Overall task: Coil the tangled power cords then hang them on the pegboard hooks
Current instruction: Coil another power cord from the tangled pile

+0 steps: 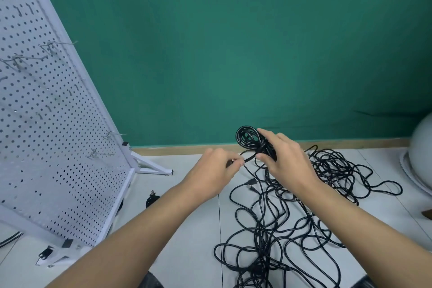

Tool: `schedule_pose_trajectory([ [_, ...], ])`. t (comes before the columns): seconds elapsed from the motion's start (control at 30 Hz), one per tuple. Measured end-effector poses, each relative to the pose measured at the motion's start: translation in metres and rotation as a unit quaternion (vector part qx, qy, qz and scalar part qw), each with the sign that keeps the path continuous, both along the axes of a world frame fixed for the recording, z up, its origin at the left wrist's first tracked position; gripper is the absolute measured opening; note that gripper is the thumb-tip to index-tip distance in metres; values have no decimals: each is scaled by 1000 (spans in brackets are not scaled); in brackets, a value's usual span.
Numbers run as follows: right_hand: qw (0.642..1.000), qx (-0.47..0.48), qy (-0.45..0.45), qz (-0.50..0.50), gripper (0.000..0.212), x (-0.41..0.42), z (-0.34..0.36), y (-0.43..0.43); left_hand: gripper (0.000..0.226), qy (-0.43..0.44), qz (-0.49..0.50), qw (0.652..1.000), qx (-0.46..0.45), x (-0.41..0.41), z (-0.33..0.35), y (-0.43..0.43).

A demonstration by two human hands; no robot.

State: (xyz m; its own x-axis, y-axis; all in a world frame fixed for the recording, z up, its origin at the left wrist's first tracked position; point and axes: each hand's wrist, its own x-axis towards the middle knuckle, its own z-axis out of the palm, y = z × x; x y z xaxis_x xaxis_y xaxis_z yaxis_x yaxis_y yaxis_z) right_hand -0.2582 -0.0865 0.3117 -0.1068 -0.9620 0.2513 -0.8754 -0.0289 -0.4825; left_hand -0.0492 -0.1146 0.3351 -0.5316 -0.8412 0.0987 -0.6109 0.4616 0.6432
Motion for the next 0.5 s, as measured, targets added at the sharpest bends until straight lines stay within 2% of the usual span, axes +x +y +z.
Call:
schedule_pose_trajectory([
  [0.1, 996, 47, -71, 20, 67, 4, 0, 2, 7, 163, 16, 984, 64, 6, 9, 5],
  [0.2, 996, 53, -74, 25, 64, 10, 0, 2, 9, 251, 3, 957, 146, 8, 14, 1],
  [0.33, 996, 53, -63, 46, 60, 14, 3, 2, 8, 276, -12, 947, 162, 10, 16, -6],
  [0.5, 993, 68, -52, 83, 56, 16, 4, 6, 12, 241, 31, 967, 80, 8, 8, -10],
])
